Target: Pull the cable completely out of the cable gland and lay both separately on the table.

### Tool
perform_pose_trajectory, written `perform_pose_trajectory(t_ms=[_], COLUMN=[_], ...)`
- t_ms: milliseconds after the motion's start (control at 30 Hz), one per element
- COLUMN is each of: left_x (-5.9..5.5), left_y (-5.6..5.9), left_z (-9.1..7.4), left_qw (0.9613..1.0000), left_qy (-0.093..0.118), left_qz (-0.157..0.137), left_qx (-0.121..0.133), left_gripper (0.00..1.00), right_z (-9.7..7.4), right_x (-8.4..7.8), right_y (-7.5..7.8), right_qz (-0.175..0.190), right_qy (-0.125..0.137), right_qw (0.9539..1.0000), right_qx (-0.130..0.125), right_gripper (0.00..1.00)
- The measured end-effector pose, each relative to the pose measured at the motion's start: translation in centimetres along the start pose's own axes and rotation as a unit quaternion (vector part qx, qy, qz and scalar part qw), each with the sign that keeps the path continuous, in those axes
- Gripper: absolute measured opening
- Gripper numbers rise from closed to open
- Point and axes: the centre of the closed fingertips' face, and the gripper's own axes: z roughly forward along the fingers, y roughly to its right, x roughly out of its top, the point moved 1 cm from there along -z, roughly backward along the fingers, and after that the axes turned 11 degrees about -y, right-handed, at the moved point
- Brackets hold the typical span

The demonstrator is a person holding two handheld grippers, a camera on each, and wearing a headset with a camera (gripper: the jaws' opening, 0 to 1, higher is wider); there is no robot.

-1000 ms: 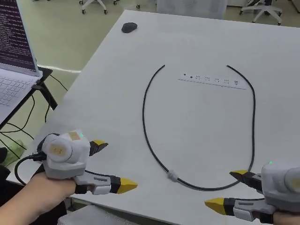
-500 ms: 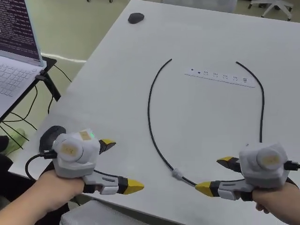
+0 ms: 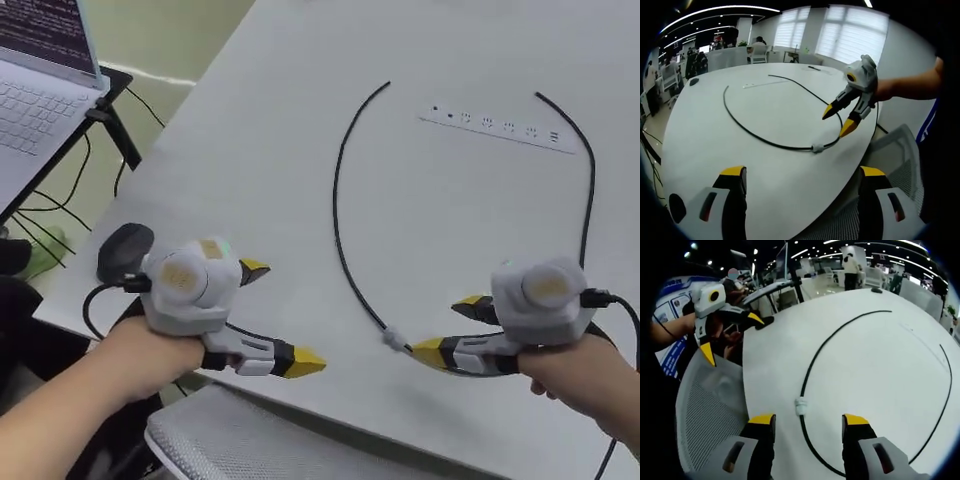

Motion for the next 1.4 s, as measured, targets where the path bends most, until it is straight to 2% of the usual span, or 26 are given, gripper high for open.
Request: perform_pose_trajectory(t_ms=[133,300,567,667,833,967,1167,1267,1400], left_x=[-0.2,-0.6,-1.5,-1.8,-1.9,-2.2,-2.2,-2.6,-2.7], left_y=[0.0,0.1,0.1,-0.1,-0.2,-0.3,-0.3,-0.4,-0.3], left_z=[0.1,0.2,0.2,0.3,0.3,0.3,0.4,0.6,0.6], left_qw=[1.0000,1.0000,0.9999,0.9998,0.9997,0.9996,0.9994,0.9992,0.9990], left_qy=[0.000,-0.002,-0.011,-0.014,-0.016,-0.019,-0.020,-0.026,-0.028], left_qz=[-0.002,-0.001,0.002,0.003,0.006,0.007,0.010,0.011,0.013], left_qx=[-0.004,-0.003,-0.011,-0.013,-0.017,-0.021,-0.026,-0.030,-0.032], left_gripper=[0.91,0.92,0.91,0.91,0.90,0.90,0.89,0.89,0.89], right_z=[0.9,1.8,3.3,3.9,4.3,4.7,5.2,5.5,5.8], right_x=[-0.1,0.0,-0.3,-0.5,-0.2,-0.5,-0.6,-0.9,-0.8], right_y=[0.0,-0.3,-0.3,-0.6,-0.9,-1.1,-1.0,-1.1,-1.1], right_qz=[-0.005,-0.004,-0.003,-0.015,-0.017,-0.021,-0.024,-0.032,-0.027], right_qy=[-0.017,-0.026,-0.048,-0.062,-0.065,-0.078,-0.080,-0.095,-0.091], right_qw=[0.9998,0.9996,0.9988,0.9979,0.9977,0.9967,0.9964,0.9949,0.9954], right_qx=[0.001,0.007,0.008,0.007,0.009,0.009,0.012,0.012,0.015], right_gripper=[0.49,0.44,0.32,0.29,0.24,0.22,0.18,0.13,0.12])
